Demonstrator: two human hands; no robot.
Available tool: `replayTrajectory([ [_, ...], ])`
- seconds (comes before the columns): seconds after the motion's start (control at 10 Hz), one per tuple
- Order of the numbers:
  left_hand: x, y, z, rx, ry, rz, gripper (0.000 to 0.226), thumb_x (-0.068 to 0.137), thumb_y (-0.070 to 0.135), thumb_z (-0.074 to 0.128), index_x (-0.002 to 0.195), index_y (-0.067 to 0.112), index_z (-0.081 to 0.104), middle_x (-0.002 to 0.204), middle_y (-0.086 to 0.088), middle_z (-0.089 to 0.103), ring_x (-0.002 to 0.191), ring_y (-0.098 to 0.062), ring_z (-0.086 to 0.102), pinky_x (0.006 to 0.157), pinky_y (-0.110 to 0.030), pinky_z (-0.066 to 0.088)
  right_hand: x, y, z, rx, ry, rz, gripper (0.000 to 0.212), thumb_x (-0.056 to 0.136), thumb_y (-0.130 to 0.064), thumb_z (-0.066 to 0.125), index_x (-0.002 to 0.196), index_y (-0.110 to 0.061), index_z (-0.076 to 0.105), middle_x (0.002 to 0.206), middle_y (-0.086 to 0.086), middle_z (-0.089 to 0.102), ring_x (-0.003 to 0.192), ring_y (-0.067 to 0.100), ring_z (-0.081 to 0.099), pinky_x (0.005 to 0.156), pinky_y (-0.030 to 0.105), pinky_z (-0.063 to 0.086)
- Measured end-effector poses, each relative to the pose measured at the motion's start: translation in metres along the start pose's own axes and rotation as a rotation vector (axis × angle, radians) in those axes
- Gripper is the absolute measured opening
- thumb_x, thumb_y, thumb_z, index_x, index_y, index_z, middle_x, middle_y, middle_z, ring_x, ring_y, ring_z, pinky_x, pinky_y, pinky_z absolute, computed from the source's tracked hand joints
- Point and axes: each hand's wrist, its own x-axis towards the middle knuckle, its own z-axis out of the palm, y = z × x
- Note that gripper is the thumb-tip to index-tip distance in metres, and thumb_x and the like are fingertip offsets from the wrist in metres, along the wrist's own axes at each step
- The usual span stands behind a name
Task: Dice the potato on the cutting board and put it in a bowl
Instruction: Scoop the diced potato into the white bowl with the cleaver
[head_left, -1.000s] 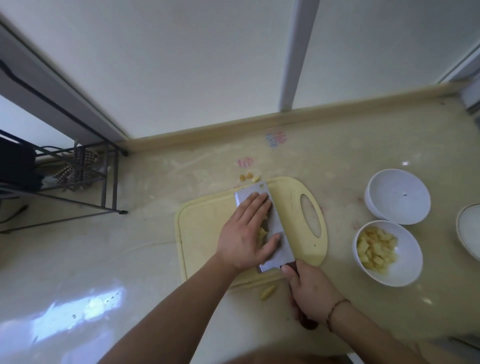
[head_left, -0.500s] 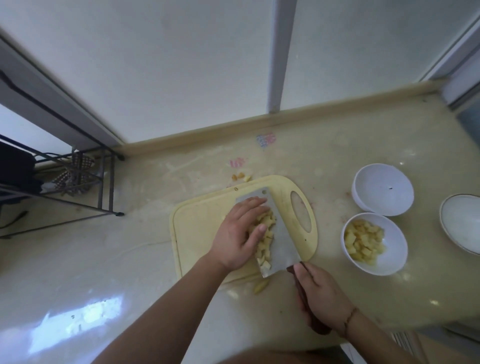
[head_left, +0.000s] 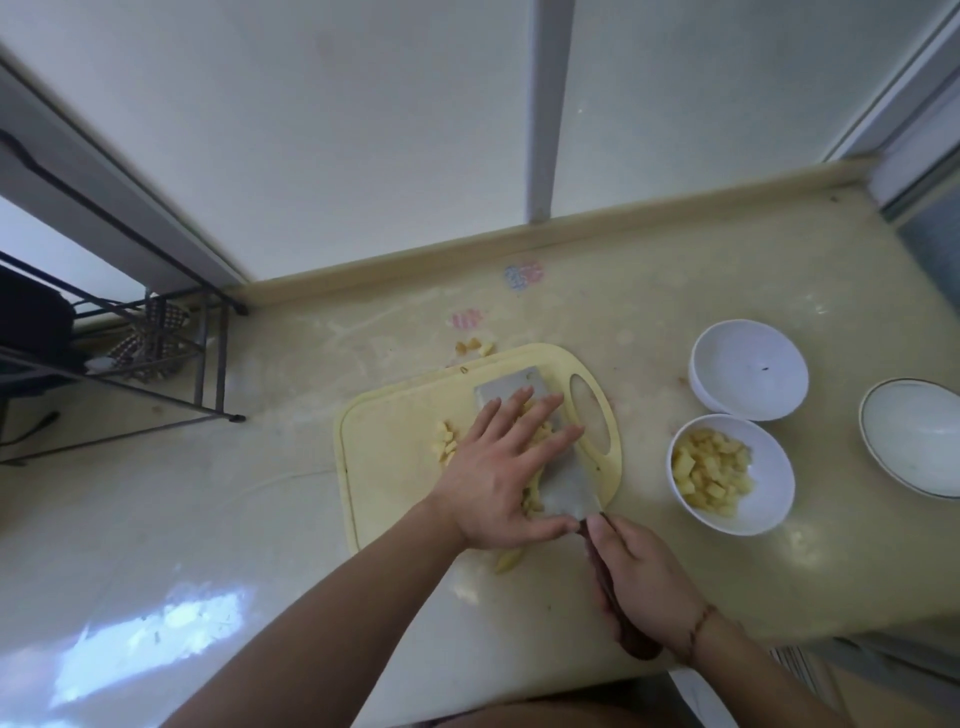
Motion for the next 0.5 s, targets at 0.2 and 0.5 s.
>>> replayTrajectory([
  [0.2,0.008,0.008,-0.004,-0.014,-0.042,0.017,0.073,0.086,0.069,0.051,0.147,0.028,0.045,0.159,-0.004,0.032,0.152,-0.029,0.015,0.118,-0.055,0.025,-0.009,-0.003,-0.003,0.059,0.017,-0.019,0.045,0.103,-0.032,0.038,0.07,-0.004,0.048,0.044,0.012,0.051,0.031,0.025,0.045,0.038,0.028,0.039],
  [0.5,0.034,0.051,-0.024,-0.096,-0.026,0.137,0.067,0.084,0.057,0.064,0.142,0.024,0.054,0.151,-0.008,0.043,0.146,-0.031,0.027,0.117,-0.045,0.029,-0.113,-0.058,-0.072,0.288,0.056,-0.059,0.044,0.102,-0.031,0.039,0.076,0.002,0.051,0.043,0.017,0.05,0.028,0.023,0.041,0.031,0.022,0.031],
])
